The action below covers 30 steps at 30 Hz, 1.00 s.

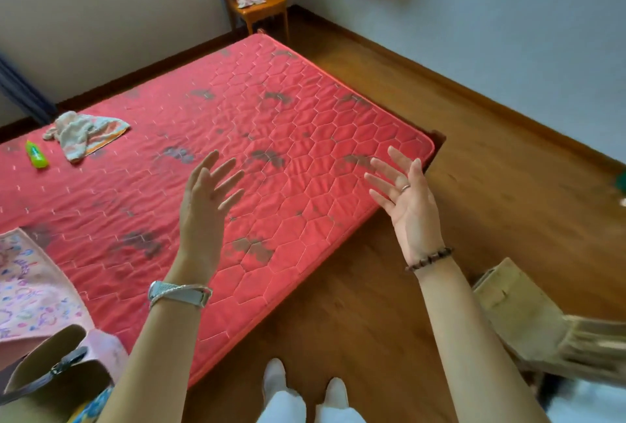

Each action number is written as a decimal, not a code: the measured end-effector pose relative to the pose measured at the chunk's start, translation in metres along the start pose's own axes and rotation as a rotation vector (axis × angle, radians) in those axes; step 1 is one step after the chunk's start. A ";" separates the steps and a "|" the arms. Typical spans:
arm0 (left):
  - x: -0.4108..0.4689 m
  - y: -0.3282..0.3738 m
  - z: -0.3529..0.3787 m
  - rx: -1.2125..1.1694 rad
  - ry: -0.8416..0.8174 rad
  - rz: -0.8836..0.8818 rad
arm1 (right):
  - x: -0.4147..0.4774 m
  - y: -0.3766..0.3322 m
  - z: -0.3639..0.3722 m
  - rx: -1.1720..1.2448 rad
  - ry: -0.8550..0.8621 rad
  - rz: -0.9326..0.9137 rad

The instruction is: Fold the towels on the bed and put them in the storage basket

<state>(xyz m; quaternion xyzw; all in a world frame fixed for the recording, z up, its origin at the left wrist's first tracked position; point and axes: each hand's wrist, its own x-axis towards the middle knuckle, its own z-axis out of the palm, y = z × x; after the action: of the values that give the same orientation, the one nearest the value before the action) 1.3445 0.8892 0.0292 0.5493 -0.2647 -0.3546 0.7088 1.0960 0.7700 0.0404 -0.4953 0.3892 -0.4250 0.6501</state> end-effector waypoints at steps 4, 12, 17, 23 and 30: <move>0.022 -0.008 0.041 -0.041 -0.072 -0.025 | 0.010 -0.010 -0.036 0.023 0.082 -0.002; 0.091 -0.037 0.115 -0.104 -0.177 -0.153 | 0.046 -0.022 -0.093 0.063 0.288 -0.011; 0.135 -0.051 0.161 -0.098 -0.266 -0.214 | 0.078 -0.034 -0.117 0.094 0.426 -0.009; 0.182 -0.058 0.198 -0.063 -0.390 -0.203 | 0.108 -0.038 -0.135 0.123 0.532 -0.042; 0.220 -0.065 0.240 -0.077 -0.479 -0.235 | 0.131 -0.045 -0.162 0.159 0.622 -0.063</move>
<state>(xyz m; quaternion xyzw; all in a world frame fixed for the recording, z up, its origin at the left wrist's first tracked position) 1.2809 0.5635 0.0246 0.4492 -0.3458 -0.5641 0.6003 0.9822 0.5900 0.0398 -0.3010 0.5193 -0.6049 0.5232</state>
